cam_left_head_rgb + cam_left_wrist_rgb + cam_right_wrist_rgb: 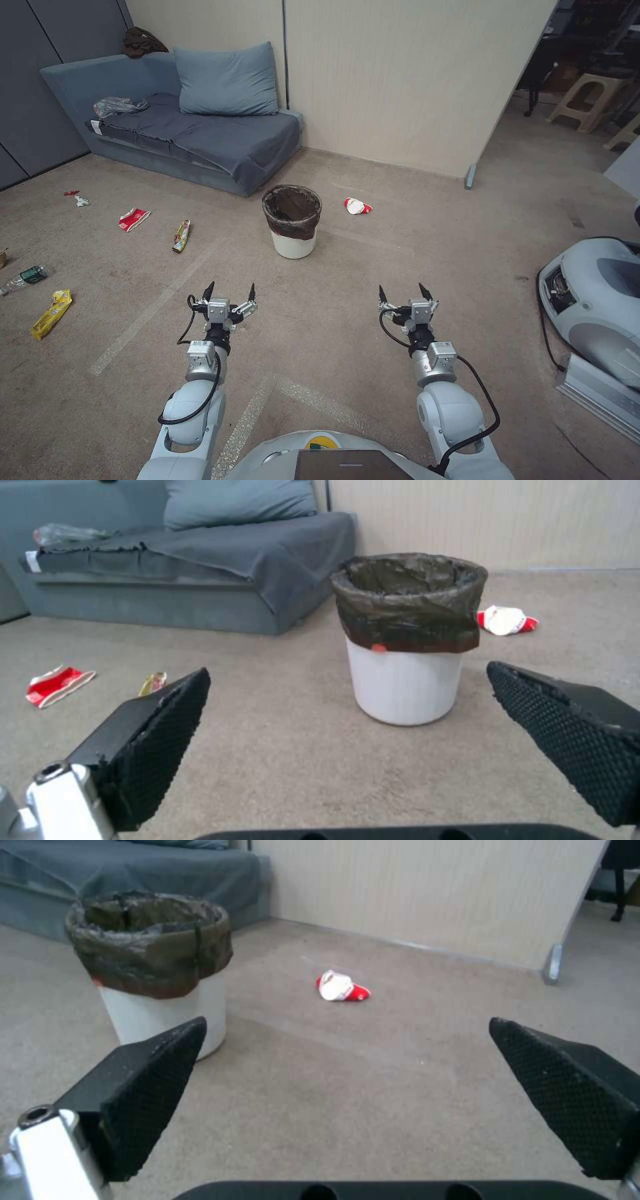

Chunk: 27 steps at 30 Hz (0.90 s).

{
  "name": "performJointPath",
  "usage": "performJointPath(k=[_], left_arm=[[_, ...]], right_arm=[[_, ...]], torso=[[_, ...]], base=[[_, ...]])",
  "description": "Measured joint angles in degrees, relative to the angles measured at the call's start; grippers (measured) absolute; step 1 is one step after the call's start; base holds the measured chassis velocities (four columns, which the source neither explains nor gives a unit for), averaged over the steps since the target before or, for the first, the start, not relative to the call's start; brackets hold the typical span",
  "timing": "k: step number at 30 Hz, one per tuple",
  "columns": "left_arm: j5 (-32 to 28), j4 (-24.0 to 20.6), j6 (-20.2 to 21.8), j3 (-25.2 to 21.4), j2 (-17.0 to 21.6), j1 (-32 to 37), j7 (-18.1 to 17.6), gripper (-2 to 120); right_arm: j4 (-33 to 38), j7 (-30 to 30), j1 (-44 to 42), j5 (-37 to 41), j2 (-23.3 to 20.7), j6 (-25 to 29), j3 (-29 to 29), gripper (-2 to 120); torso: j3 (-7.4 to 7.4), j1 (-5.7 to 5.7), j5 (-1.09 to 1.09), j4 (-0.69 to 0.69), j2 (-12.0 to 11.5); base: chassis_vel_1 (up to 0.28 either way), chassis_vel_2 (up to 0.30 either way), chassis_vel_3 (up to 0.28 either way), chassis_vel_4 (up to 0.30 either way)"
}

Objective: Pick up the trash bin, then pick up the garbage from the floor and place it into the trash bin.

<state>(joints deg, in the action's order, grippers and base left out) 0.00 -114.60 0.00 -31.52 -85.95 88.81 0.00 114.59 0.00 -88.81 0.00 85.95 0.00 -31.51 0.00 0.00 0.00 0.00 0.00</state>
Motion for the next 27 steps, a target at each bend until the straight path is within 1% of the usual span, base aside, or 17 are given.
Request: performJointPath(k=[27], left_arm=[[0.0, 0.0, 0.0, 0.0, 0.0, 0.0, 0.0, 100]], right_arm=[[0.0, 0.0, 0.0, 0.0, 0.0, 0.0, 0.0, 100]], torso=[[0.0, 0.0, 0.0, 0.0, 0.0]], base=[[0.0, 0.0, 0.0, 0.0]])
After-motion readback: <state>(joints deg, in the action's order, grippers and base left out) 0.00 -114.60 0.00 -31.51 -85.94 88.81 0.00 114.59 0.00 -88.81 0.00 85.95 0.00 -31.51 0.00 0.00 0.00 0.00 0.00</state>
